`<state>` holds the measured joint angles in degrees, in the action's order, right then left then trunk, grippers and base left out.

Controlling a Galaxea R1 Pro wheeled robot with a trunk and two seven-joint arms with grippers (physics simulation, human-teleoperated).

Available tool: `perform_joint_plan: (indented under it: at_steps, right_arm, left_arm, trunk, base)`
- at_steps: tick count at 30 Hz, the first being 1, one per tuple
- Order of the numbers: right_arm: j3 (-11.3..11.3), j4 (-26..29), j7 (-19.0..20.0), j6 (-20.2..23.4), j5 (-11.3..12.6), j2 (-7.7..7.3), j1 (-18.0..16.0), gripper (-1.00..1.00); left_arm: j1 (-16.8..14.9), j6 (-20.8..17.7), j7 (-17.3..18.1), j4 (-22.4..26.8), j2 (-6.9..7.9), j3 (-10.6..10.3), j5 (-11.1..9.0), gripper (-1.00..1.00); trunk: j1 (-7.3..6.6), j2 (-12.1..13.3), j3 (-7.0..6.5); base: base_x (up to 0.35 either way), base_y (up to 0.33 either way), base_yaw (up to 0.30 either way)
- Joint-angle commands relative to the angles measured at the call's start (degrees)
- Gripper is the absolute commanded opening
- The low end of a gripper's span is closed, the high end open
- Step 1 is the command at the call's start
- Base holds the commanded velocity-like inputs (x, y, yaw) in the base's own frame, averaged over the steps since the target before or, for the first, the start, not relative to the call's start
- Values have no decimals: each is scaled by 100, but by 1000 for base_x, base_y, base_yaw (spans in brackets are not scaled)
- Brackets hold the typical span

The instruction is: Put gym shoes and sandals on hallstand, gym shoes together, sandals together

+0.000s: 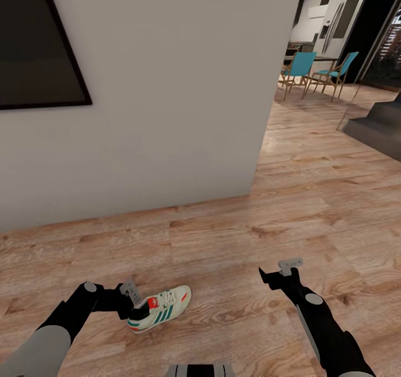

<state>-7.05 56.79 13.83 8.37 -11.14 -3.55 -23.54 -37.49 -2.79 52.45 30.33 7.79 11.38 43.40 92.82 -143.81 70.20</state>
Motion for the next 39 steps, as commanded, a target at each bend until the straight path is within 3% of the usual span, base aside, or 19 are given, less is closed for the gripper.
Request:
perform_joint_plan:
  at_steps: [1,20,28,39]
  right_arm:
    - [-16,12,42,24,-56,3,-2,100]
    - [-16,16,41,24,-61,3,-2,100]
    - [-16,16,41,24,-60,3,-2,100]
    - [-16,16,41,24,-55,2,-2,100]
  left_arm:
    - [-3,-29,39,8,-6,33,28,100]
    - [-4,-37,11,26,57,14,70,100]
    - [32,-119,-4,390,27,11,221,100]
    - [57,-288,-9,646,12,15,307,100]
  trunk:
    - [-1,-2,12]
    - [-1,-2,46]
    - [-1,-2,50]
    - [27,-17,367]
  base:
    - [0,0,0]
    - [0,0,0]
    - [0,0,0]
    - [0,0,58]
